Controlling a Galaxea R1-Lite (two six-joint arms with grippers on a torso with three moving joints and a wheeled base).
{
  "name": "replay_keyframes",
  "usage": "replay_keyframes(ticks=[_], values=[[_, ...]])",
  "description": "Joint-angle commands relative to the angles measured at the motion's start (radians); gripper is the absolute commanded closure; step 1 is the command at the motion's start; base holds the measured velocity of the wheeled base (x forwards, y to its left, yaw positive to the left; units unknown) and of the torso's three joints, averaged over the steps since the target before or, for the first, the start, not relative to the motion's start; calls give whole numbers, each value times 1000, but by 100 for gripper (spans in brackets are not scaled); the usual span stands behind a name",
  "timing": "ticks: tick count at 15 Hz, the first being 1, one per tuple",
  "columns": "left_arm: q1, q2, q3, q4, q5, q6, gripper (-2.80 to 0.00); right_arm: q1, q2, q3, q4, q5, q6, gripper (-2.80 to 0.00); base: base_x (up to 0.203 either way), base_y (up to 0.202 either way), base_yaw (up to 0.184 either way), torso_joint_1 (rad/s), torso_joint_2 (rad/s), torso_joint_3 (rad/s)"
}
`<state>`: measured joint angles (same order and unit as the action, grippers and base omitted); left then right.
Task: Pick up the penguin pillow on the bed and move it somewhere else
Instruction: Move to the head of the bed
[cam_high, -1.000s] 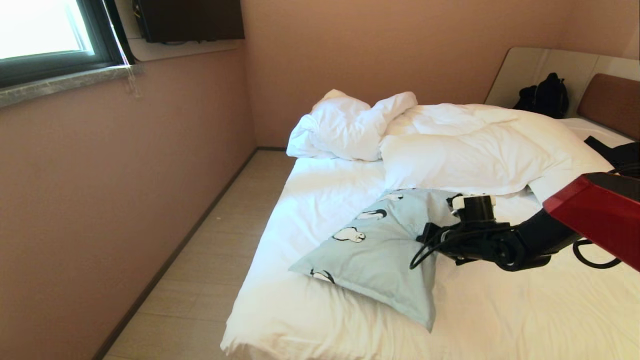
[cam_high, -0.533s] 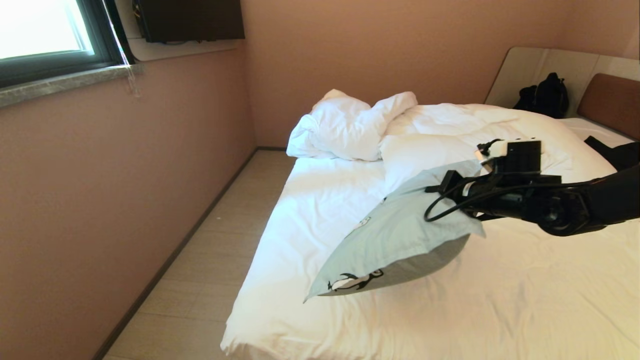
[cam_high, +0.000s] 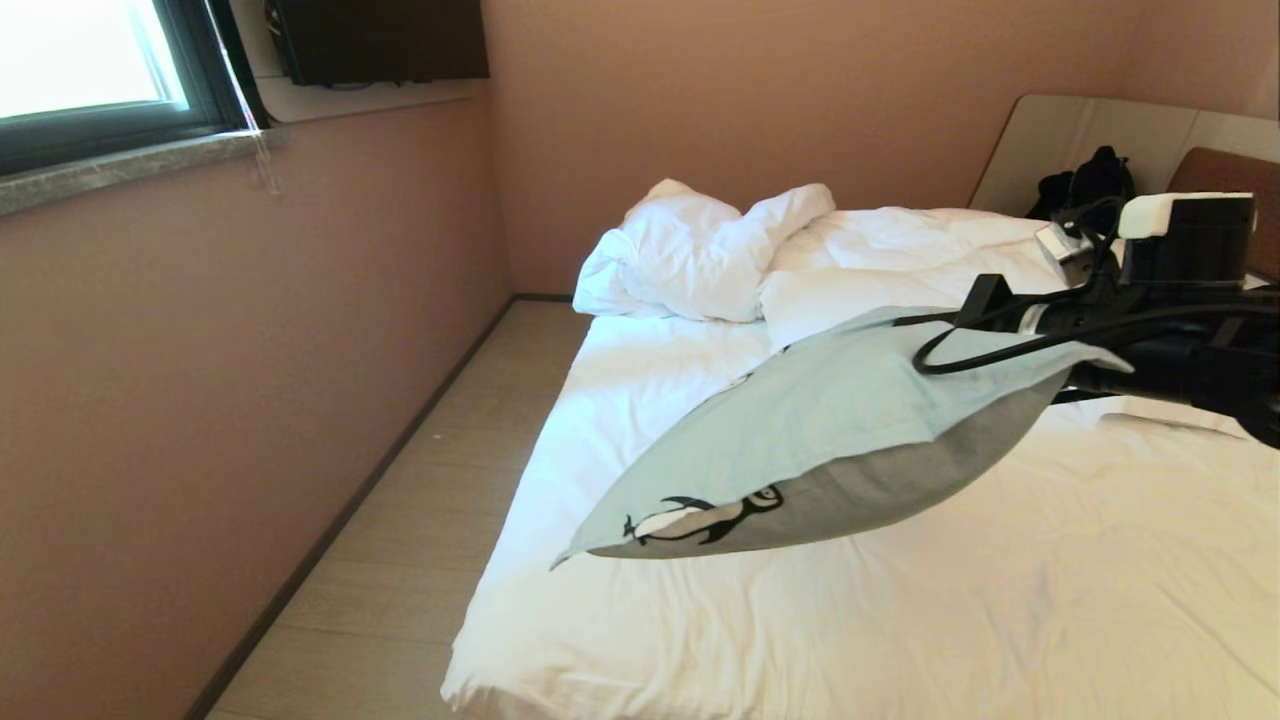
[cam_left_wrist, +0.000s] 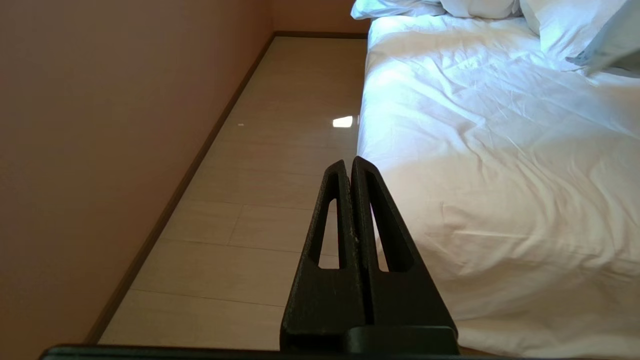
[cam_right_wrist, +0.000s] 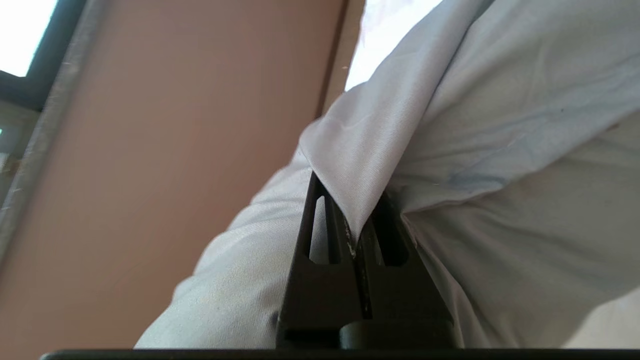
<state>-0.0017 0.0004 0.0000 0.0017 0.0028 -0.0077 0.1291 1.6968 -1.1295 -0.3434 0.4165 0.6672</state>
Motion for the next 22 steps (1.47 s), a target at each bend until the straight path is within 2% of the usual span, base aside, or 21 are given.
replay_keyframes(ticks=[1, 8, 10, 13, 15, 18, 22], values=[[0, 0, 2, 0, 0, 0, 0, -23, -51, 5, -2, 142, 3, 0, 0, 0, 0, 0, 0, 0], [0, 0, 2, 0, 0, 0, 0, -31, -49, -64, 75, 110, 8, 0, 0, 0, 0, 0, 0, 0], [0, 0, 2, 1, 0, 0, 0, -31, -48, -43, 68, 127, 0, 0, 0, 0, 0, 0, 0, 0], [0, 0, 2, 0, 0, 0, 0, -31, -24, -23, 64, 241, -64, 0, 0, 0, 0, 0, 0, 0], [0, 0, 2, 0, 0, 0, 0, -31, 17, -34, 44, 284, -116, 0, 0, 0, 0, 0, 0, 0], [0, 0, 2, 0, 0, 1, 0, -30, 62, -58, -50, 298, -146, 0, 0, 0, 0, 0, 0, 0], [1, 0, 2, 0, 0, 7, 0, -31, 53, -52, -52, 298, -144, 0, 0, 0, 0, 0, 0, 0]])
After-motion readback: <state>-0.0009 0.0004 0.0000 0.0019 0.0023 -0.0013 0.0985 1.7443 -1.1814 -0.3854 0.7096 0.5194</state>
